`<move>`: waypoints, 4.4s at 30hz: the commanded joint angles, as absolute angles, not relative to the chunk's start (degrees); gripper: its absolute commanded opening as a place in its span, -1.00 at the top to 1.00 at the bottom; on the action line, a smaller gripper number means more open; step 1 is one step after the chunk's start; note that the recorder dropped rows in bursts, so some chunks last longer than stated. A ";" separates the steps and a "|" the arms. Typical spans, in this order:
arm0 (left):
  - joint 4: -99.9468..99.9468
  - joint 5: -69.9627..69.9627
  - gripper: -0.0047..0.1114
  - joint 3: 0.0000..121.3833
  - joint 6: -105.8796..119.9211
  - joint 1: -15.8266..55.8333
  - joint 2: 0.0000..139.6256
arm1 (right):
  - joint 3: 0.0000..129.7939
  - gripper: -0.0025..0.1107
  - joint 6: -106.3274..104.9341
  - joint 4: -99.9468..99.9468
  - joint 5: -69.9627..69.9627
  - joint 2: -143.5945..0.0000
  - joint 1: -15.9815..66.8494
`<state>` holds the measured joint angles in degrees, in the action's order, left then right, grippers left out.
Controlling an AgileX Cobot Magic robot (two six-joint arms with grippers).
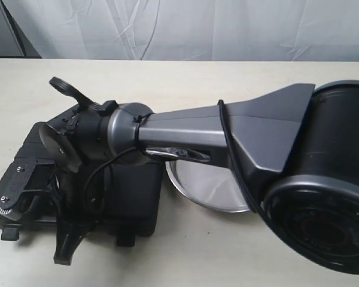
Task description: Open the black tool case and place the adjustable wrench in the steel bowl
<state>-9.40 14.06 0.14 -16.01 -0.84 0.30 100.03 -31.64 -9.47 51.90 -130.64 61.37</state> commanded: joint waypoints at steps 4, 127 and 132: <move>-11.09 15.11 0.92 0.00 -16.26 -1.18 0.00 | 100.75 0.93 -31.34 -13.39 54.84 -129.18 61.25; -16.53 19.39 0.92 0.00 -16.45 -1.18 0.00 | 100.75 0.97 -32.10 -21.64 58.29 -129.34 61.25; -16.63 19.26 0.92 0.00 -16.45 -1.18 0.00 | 100.75 0.97 -32.10 -21.40 57.99 -129.48 61.25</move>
<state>-16.36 19.79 0.14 -16.43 -1.09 0.21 100.50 -32.25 -19.95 57.86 -130.22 61.35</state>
